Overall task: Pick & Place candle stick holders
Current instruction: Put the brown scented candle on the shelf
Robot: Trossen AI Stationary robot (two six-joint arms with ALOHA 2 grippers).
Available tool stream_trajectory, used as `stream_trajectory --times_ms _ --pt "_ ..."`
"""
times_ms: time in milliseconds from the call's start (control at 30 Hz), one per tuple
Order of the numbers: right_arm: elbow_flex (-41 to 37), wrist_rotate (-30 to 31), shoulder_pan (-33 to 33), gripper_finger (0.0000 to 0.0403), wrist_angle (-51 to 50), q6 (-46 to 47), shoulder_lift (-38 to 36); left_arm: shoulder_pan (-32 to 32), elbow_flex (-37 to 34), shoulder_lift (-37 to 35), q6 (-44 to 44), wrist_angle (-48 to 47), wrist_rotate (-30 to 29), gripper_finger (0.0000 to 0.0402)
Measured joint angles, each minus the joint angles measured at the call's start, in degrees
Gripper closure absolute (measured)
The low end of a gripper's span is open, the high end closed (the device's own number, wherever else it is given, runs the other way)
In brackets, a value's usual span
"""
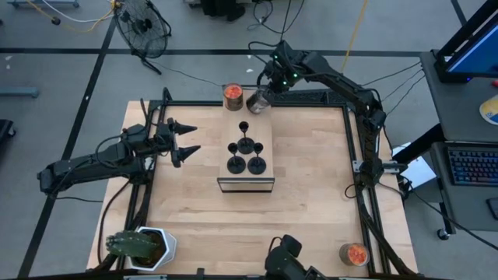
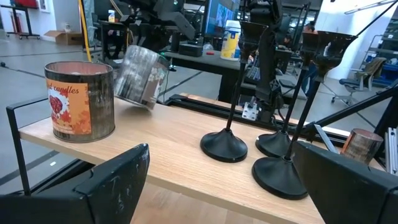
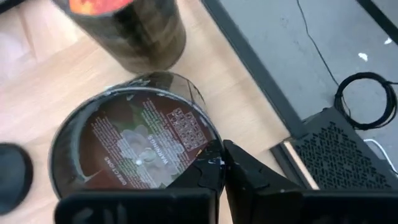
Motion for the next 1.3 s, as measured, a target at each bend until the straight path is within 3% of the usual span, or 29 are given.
stream_trajectory --times_ms 1300 --pt "-0.9 3.6 2.1 0.0394 7.4 -1.7 -0.4 0.0 0.0 0.0 0.1 -0.1 -0.3 0.0004"
